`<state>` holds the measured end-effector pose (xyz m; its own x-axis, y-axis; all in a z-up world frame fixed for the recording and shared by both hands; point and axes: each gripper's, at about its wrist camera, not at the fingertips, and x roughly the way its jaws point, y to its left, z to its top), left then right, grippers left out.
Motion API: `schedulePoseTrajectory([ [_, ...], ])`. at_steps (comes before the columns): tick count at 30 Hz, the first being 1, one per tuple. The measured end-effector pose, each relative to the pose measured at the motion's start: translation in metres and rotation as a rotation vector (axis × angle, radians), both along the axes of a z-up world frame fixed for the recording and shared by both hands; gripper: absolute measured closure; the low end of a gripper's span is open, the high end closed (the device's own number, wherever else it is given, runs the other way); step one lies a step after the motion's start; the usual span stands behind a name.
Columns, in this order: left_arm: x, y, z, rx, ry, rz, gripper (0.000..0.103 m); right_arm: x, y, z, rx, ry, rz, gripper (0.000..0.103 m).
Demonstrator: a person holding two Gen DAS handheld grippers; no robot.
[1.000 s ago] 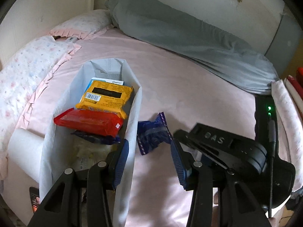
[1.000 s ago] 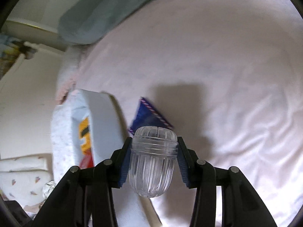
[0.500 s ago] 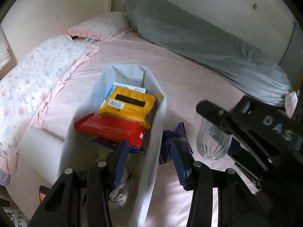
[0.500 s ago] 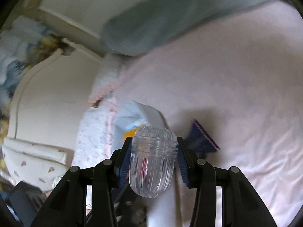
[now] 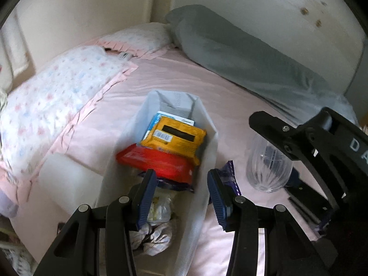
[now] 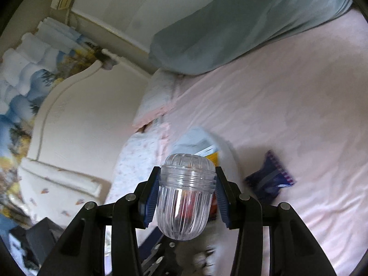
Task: Organize objects
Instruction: 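Carry the clear jar over the paper bag and release it inside, then move the right gripper to the dark blue packet on the sheet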
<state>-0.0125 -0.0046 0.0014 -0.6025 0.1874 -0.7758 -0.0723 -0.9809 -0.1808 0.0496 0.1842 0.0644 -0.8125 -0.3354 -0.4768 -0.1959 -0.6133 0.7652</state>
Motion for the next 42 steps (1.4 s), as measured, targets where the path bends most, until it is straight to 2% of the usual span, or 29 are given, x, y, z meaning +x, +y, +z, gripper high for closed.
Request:
schedulePoseTrajectory([
  [3, 0.002, -0.015, -0.002, 0.058, -0.021, 0.019, 0.059, -0.008, -0.016, 0.002, -0.021, 0.014, 0.059, 0.058],
  [8, 0.006, -0.03, -0.006, 0.013, -0.014, 0.094, 0.059, -0.018, -0.037, 0.0, -0.039, 0.018, 0.131, 0.058],
  [11, 0.007, -0.042, -0.012, 0.094, -0.036, 0.107, 0.059, -0.023, -0.044, -0.003, -0.049, 0.009, 0.168, 0.058],
  [13, 0.002, -0.047, -0.016, 0.155, -0.065, 0.074, 0.059, -0.028, -0.048, -0.007, -0.065, -0.004, 0.201, 0.058],
  [15, -0.002, -0.046, -0.019, 0.174, -0.082, 0.044, 0.059, -0.032, -0.053, -0.011, -0.068, -0.013, 0.234, 0.058],
  [20, -0.008, -0.039, -0.02, 0.139, -0.094, 0.011, 0.06, -0.038, -0.053, -0.018, -0.109, -0.022, 0.257, 0.058],
  [25, -0.014, -0.036, -0.026, 0.124, -0.117, 0.027, 0.059, -0.043, -0.049, -0.027, -0.152, -0.059, 0.257, 0.055],
  [31, -0.018, -0.043, -0.033, 0.079, -0.154, 0.107, 0.059, -0.041, -0.045, -0.024, -0.107, -0.068, 0.217, 0.054],
  [33, -0.019, -0.047, -0.033, 0.095, -0.161, 0.123, 0.059, -0.038, -0.041, -0.019, -0.085, -0.045, 0.194, 0.053],
  [38, -0.018, -0.045, -0.027, 0.113, -0.126, 0.108, 0.059, -0.039, -0.043, -0.01, 0.016, -0.019, 0.159, 0.051],
  [42, -0.019, -0.041, -0.027, 0.118, -0.123, 0.089, 0.059, -0.044, -0.045, -0.015, -0.002, -0.034, 0.176, 0.051],
])
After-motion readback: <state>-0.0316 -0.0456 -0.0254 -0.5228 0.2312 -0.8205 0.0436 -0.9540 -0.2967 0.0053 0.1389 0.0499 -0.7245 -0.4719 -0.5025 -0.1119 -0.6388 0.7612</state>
